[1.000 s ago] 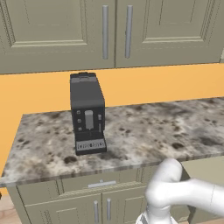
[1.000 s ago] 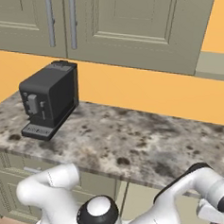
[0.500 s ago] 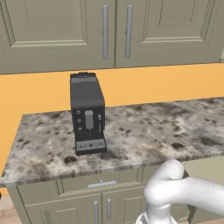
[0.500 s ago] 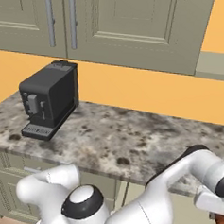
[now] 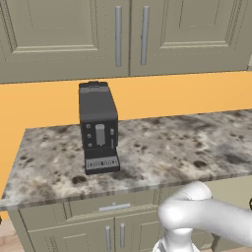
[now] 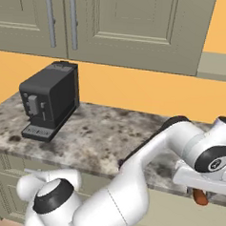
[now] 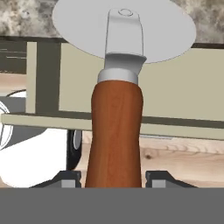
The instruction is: Take the pizza cutter from the drawer on the right and place it on the dining counter for cutting.
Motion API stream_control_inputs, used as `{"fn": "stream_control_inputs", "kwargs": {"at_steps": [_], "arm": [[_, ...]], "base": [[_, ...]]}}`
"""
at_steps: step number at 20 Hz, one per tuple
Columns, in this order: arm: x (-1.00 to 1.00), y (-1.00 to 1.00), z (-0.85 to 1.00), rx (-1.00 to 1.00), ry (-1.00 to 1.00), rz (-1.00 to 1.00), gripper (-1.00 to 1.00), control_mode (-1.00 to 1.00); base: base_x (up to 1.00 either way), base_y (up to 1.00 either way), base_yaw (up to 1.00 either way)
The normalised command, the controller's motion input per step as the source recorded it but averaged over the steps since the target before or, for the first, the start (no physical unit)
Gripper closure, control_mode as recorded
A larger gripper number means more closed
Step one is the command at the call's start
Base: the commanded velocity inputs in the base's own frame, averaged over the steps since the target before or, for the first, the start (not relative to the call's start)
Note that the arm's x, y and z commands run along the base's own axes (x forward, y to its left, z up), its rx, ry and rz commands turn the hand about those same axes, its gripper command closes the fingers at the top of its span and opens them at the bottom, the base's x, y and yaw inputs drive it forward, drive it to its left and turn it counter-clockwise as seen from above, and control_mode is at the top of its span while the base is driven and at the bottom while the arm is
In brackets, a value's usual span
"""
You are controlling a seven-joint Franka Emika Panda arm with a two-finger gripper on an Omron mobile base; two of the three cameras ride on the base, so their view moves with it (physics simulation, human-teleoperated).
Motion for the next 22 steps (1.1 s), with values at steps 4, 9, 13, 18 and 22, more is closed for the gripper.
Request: {"fn": "stream_control_inputs", "kwargs": {"at_steps": [4, 9, 13, 18, 22], "arm": [[0.0, 1.0, 0.41, -0.03, -0.01, 0.08, 1.0, -1.0], [0.2, 1.0, 0.32, -0.02, 0.03, 0.06, 1.0, -1.0], [0.44, 1.0, 0.19, -0.06, 0.09, 0.0, 1.0, -1.0], [0.74, 1.0, 0.03, -0.06, 0.1, -0.02, 1.0, -1.0], [0.67, 1.0, 0.0, -0.09, 0.11, -0.12, 1.0, -1.0]], "base": [[0.0, 0.0, 0.0], [0.0, 0.0, 0.0], [0.0, 0.0, 0.0], [0.0, 0.0, 0.0], [0.0, 0.0, 0.0]]}}
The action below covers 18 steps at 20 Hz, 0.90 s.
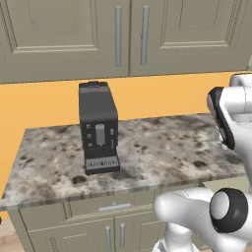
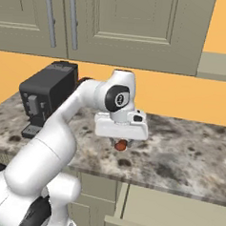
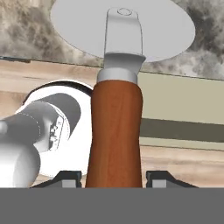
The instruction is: Take the pizza cutter from the drawer on the right and place it on the dining counter for cutting.
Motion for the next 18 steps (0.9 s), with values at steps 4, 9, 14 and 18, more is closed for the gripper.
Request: {"fn": "stream_control_inputs", "kwargs": {"at_steps": [4, 9, 14, 18], "arm": [[0.41, 1.0, 0.0, -0.1, 0.13, -0.16, 1.0, -1.0], [0.12, 0.97, 0.0, -0.01, 0.06, -0.24, 1.0, -1.0], [0.0, 0.62, 0.0, 0.03, -0.08, -0.28, 1.0, -1.0], [0.12, 0.33, 0.0, 0.0, -0.13, -0.05, 1.0, -1.0]], "base": [[0.0, 0.0, 0.0], [0.0, 0.0, 0.0], [0.0, 0.0, 0.0], [0.0, 0.0, 0.0]]}}
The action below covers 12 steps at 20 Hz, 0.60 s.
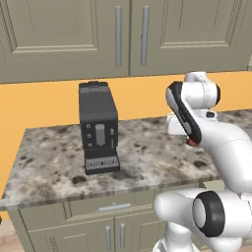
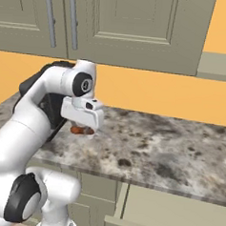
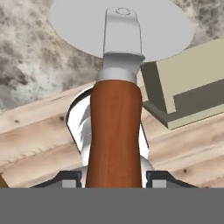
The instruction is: Take the pizza cutter from the drawer on the right and place it on the dining counter for cutting.
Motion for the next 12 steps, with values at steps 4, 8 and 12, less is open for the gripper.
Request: {"fn": "stream_control_inputs", "kwargs": {"at_steps": [4, 8, 12], "arm": [[0.06, 0.03, -0.01, 0.0, -0.13, 0.22, 1.0, -1.0], [0.0, 0.0, -0.24, 0.0, -0.13, 0.24, 1.0, -1.0], [0.0, 0.13, -0.28, 0.0, -0.14, 0.07, 1.0, -1.0]], "base": [[0.0, 0.0, 0.0], [0.0, 0.0, 0.0], [0.0, 0.0, 0.0]]}}
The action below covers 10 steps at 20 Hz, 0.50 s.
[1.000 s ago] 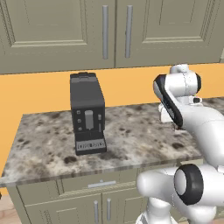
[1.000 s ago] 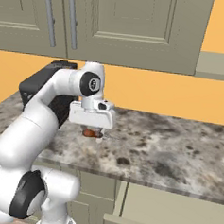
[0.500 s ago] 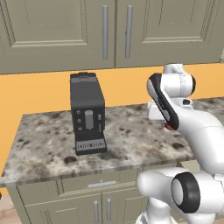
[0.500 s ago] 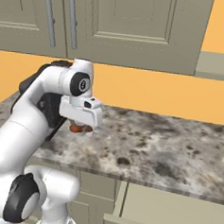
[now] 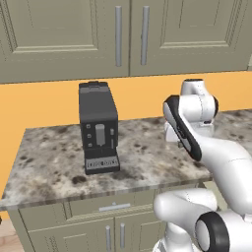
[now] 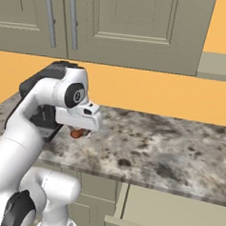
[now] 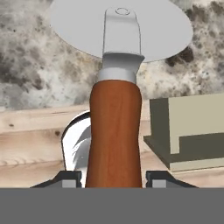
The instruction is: Take the pizza cutter from the drawer on the right and place it on the dining counter for cutting.
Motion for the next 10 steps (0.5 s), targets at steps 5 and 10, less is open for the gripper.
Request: {"fn": "stream_control_inputs", "kwargs": {"at_steps": [5, 10], "arm": [[0.0, 0.0, 0.0, 0.03, -0.19, -0.01, 1.0, -1.0], [0.0, 0.12, 0.0, 0.0, -0.14, 0.0, 1.0, -1.0]], "base": [[0.0, 0.0, 0.0], [0.0, 0.0, 0.0]]}}
